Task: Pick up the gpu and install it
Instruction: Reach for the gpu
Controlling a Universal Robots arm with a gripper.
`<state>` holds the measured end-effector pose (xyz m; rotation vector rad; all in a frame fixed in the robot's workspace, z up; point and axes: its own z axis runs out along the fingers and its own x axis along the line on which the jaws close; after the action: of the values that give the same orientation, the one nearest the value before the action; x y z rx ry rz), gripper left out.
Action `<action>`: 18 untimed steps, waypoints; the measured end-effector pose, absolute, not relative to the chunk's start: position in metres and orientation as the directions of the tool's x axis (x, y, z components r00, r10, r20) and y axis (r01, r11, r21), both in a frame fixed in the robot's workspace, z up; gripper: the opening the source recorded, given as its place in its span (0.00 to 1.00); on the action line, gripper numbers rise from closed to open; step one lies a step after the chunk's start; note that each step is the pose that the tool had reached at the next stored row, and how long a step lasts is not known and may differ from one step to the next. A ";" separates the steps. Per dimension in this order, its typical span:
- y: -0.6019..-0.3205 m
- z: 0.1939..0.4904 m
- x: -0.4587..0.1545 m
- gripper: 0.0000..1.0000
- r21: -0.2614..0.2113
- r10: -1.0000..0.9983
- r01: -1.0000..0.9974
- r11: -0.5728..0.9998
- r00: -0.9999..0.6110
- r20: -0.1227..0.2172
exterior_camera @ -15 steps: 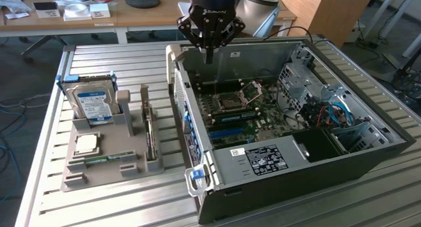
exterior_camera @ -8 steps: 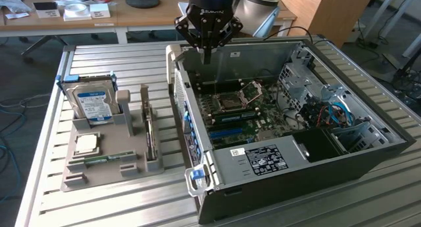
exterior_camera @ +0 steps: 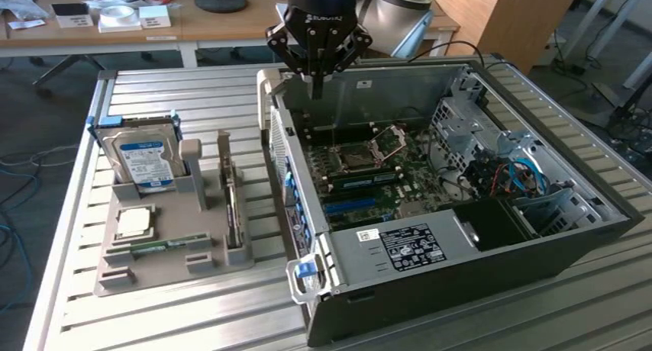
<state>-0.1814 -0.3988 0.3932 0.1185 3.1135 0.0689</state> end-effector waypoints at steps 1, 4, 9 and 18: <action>-0.399 0.393 -0.182 0.11 0.045 0.077 0.075 0.996 -0.997 -0.023; -0.399 0.393 -0.184 0.11 0.045 0.077 0.075 0.996 -0.997 -0.023; -0.399 0.393 -0.187 0.11 0.045 0.077 0.076 0.996 -0.997 -0.023; -0.399 0.393 -0.194 0.11 0.045 0.077 0.076 0.996 -0.997 -0.023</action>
<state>-0.1938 -0.3989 0.3933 0.1192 3.1135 0.0689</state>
